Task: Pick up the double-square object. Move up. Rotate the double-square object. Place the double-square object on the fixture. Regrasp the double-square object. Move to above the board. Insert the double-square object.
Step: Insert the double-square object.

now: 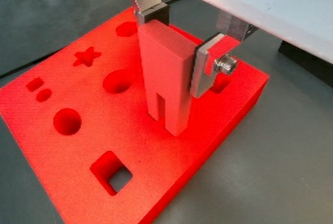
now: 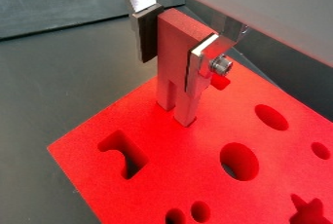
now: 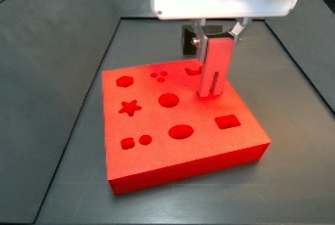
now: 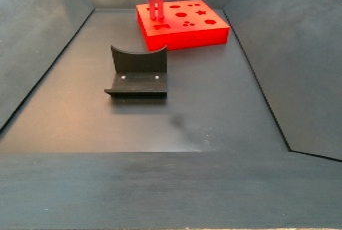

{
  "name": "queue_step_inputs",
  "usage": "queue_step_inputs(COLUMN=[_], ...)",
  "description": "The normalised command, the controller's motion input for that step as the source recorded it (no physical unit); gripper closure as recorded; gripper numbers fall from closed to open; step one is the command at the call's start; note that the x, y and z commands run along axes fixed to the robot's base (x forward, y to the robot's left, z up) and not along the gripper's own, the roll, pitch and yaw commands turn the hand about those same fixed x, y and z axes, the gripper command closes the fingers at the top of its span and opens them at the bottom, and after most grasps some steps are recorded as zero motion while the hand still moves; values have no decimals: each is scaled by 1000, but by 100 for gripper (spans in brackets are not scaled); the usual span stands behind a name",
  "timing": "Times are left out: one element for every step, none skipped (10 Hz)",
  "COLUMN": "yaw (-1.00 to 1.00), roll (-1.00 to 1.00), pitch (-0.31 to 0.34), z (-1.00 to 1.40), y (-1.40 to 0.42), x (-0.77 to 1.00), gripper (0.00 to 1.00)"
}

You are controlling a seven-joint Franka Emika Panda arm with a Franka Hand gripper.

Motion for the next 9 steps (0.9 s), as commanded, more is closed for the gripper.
queue_step_inputs(yaw=[69, 71, 77, 83, 103, 0, 0, 0, 0], roll=[86, 219, 249, 234, 250, 34, 0, 0, 0], pitch=[0, -106, -144, -146, -151, 76, 26, 19, 0], z=[-366, -600, -774, -803, -763, 0, 0, 0, 0], y=[0, -106, -163, -177, -137, -6, 0, 0, 0], x=[0, -109, -149, -160, -163, 71, 26, 17, 0], gripper=[100, 100, 100, 100, 100, 100, 100, 100, 100])
